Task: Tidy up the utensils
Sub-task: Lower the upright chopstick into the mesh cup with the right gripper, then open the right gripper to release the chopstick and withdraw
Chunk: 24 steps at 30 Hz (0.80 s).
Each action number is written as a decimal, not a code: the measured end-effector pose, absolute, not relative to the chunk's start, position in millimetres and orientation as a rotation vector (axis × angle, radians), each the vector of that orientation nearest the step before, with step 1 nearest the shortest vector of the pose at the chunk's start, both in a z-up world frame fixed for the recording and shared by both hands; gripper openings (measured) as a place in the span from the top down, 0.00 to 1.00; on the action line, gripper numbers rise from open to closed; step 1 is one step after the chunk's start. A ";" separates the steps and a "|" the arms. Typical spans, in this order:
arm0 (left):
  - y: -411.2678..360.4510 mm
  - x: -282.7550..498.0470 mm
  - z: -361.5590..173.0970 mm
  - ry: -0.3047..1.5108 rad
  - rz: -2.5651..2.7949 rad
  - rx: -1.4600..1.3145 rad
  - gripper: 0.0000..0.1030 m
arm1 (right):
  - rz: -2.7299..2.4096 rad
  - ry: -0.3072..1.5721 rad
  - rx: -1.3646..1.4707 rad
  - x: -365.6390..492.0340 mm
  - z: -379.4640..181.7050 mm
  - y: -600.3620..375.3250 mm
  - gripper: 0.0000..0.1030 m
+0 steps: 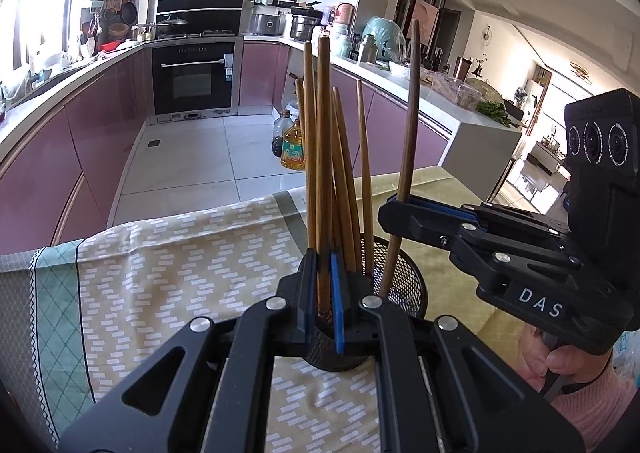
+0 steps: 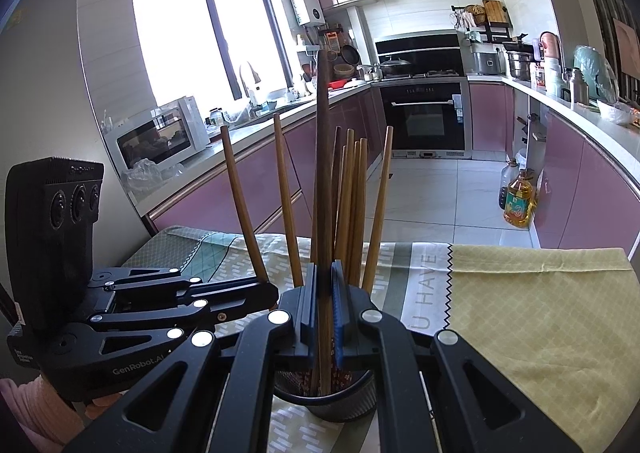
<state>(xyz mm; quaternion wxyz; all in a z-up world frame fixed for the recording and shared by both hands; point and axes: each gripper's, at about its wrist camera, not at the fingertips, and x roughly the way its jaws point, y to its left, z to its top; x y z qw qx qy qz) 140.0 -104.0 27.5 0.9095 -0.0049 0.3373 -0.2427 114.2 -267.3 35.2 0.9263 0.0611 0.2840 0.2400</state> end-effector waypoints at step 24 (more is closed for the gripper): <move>-105.4 149.5 24.7 0.708 -0.478 -0.025 0.93 | 0.493 0.605 0.163 126.0 33.3 -268.2 0.94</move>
